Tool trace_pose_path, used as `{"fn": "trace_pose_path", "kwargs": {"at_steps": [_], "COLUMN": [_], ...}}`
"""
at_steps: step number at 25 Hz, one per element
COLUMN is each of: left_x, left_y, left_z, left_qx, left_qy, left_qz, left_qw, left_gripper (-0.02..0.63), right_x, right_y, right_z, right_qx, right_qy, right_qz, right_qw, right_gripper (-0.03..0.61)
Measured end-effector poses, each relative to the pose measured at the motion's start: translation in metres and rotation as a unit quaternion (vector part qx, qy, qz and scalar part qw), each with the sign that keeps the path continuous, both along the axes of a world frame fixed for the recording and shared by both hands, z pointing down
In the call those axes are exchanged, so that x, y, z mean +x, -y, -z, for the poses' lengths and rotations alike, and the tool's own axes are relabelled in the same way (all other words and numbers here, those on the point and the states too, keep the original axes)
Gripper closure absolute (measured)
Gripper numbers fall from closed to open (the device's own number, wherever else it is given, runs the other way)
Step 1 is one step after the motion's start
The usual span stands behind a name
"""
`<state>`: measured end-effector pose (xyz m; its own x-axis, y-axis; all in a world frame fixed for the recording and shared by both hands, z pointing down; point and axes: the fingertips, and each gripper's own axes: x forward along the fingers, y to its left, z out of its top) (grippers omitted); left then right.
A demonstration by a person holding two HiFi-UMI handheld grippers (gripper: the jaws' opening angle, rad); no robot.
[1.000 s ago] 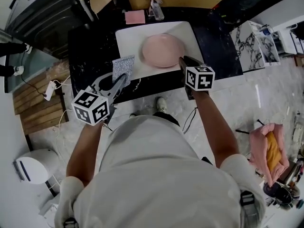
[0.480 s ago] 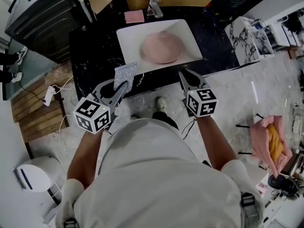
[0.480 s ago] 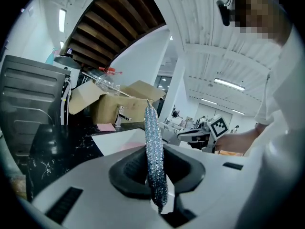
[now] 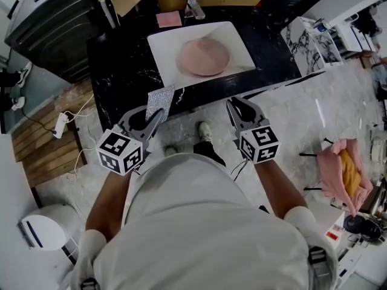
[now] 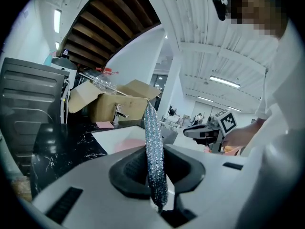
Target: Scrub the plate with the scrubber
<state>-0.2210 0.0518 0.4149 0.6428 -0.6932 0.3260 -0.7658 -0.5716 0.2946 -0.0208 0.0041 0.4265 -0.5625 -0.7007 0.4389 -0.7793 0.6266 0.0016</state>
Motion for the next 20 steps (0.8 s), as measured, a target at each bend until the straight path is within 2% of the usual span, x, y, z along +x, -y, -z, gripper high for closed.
{"fn": "trace_pose_path", "kwargs": {"at_steps": [20], "left_x": [-0.014], "left_y": [-0.026], "left_z": [0.004], "left_qx": [0.007], "left_qy": [-0.004], "left_qz": [0.004], "left_qw": [1.0], "left_gripper": [0.549], "right_x": [-0.014], "right_y": [-0.043], "right_z": [0.01], "right_qx": [0.008], "right_qy": [0.017], "right_qz": [0.004], "right_qw": [1.0], "right_gripper": [0.569]}}
